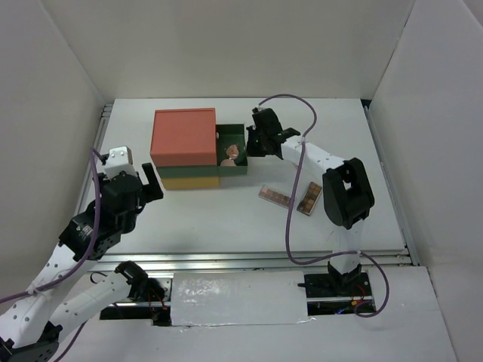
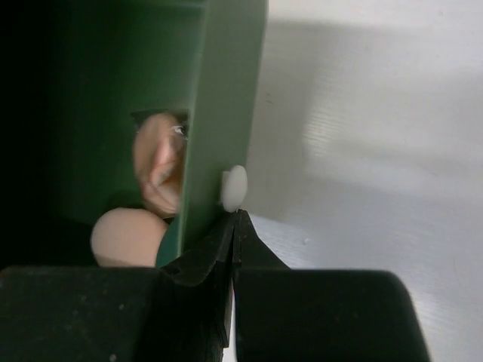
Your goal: Organize the makeup
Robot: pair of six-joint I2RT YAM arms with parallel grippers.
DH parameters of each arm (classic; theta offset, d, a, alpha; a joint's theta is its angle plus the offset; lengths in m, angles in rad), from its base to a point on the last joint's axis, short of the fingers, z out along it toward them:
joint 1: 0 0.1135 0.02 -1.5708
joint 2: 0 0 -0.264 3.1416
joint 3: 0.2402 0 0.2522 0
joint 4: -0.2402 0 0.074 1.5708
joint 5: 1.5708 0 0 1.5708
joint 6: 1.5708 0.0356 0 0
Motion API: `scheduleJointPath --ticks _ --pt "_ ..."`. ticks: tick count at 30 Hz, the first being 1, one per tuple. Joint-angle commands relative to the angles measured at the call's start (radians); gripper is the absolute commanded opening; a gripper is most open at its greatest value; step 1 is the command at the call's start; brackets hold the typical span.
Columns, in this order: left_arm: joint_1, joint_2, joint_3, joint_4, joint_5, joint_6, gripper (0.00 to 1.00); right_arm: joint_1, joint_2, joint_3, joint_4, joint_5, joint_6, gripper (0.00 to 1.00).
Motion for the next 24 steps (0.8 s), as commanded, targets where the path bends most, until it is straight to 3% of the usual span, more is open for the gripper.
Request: scheduleJointPath --ticks 1,17,24 --pt "-0.004 0.015 -0.007 0.014 -0.019 -0.010 0.99 0.005 -0.016 0.039 0.112 -0.121 -0.035 0.00" --pt "-0.004 0.035 -0.008 0.026 0.015 0.010 0.99 0.057 0.116 0.114 0.213 -0.295 0.047 0.00" --pt "-0.004 0.030 -0.020 0.069 0.104 0.056 0.99 0.056 0.097 0.072 0.305 -0.349 0.066 0.00"
